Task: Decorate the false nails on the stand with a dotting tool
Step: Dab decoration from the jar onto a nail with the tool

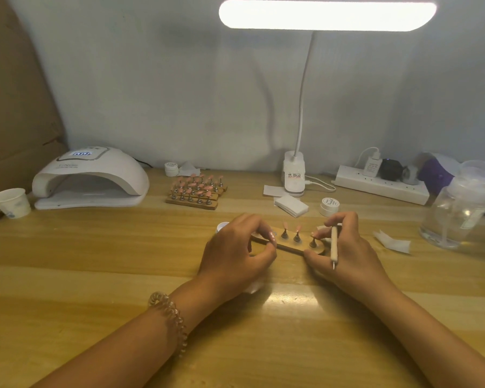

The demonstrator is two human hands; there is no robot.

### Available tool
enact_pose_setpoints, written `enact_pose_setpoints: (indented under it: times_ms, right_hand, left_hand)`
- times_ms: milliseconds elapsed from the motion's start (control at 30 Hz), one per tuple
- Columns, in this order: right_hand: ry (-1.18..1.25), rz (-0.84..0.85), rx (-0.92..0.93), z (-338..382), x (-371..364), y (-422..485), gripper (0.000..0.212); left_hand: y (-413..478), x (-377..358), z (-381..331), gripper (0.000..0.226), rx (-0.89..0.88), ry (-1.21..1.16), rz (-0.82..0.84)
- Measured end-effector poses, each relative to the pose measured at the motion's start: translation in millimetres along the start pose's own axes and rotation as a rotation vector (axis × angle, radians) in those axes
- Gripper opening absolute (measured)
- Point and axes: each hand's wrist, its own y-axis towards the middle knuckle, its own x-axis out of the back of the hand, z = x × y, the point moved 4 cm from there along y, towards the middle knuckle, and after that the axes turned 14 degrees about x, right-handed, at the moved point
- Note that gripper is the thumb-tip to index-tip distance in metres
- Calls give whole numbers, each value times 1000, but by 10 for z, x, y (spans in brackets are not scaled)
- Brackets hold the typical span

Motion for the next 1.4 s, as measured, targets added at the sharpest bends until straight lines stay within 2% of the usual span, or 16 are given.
enact_pose_setpoints:
  times_ms: [267, 567, 933, 1400]
  right_hand:
    - [179, 159, 79, -32, 103, -9, 53]
    - [182, 197, 145, 16, 85, -12, 53]
    - [64, 181, 148, 91, 36, -43, 56]
    - [-27, 176, 159, 48, -15, -39, 59]
  left_hand:
    - [-22, 68, -57, 9, -21, 62, -153]
    - [-14, 25, -53, 7, -47, 131, -96]
    - [-16, -28, -4, 7, -38, 239, -48]
    - [-31, -37, -12, 12, -14, 317, -66]
